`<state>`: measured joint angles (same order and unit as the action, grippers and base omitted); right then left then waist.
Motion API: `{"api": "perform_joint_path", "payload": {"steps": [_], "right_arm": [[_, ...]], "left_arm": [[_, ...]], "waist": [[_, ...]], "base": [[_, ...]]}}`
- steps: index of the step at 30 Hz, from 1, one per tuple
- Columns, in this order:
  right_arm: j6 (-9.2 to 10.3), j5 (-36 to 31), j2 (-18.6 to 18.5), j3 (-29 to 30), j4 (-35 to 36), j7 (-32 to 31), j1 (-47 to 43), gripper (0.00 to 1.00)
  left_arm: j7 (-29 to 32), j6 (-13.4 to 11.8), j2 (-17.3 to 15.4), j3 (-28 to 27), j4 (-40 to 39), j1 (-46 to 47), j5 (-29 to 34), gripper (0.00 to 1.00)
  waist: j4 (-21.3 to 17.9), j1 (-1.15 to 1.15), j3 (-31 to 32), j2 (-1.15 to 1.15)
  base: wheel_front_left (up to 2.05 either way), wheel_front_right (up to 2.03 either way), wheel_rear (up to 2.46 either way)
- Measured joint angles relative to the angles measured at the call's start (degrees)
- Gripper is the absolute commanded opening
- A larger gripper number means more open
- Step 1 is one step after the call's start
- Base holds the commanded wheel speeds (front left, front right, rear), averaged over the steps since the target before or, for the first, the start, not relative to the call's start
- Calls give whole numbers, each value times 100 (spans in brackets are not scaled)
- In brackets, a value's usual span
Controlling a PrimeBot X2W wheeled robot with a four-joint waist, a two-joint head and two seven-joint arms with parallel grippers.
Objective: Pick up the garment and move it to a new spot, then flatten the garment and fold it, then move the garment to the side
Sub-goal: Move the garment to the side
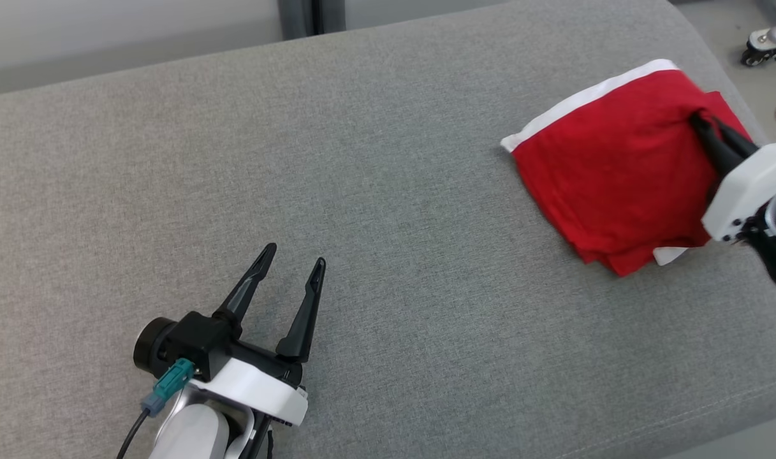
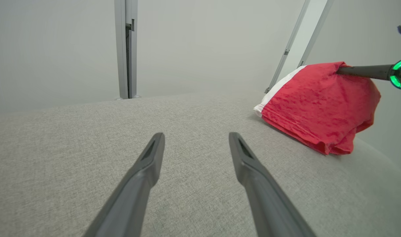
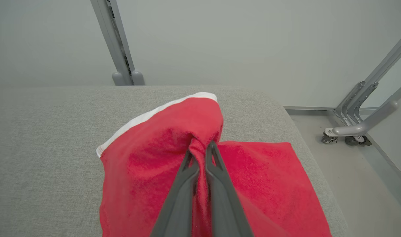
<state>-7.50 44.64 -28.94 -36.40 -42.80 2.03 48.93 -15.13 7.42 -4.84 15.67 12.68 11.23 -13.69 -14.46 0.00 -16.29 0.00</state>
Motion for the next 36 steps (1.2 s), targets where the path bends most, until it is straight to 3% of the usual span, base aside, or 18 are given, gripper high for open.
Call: {"api": "perform_joint_path", "payload": {"steps": [7,19,20,21,22,23,36], "right_arm": [[1,-32,-81,78,-969,283,324,0],[0,-214,361,520,-2873,722,877,0],[0,-270,356,561,-2965,764,911,18],[0,-314,361,600,-3018,810,928,43],[0,-343,380,641,-3045,845,928,87],[0,-382,406,670,-3061,860,927,100],[0,-1152,285,1358,-3103,1174,642,100]], "left_arm": [[0,0,-57,51,-1,123,9,100],[0,1,-116,155,19,328,8,100],[0,1,-114,159,25,328,7,100],[0,0,-111,163,34,328,2,100],[0,0,-108,160,37,328,-1,100],[0,0,-107,157,43,327,-5,100],[0,0,27,27,65,55,-124,100]], "waist": [[47,0,-213,0],[220,0,-479,0],[251,0,-485,0],[281,0,-483,0],[305,0,-474,0],[324,0,-454,0],[440,0,209,0]], "base": [[0,0,0],[0,0,0],[0,0,0],[0,0,0],[0,0,0],[0,0,0],[0,0,0]]}}
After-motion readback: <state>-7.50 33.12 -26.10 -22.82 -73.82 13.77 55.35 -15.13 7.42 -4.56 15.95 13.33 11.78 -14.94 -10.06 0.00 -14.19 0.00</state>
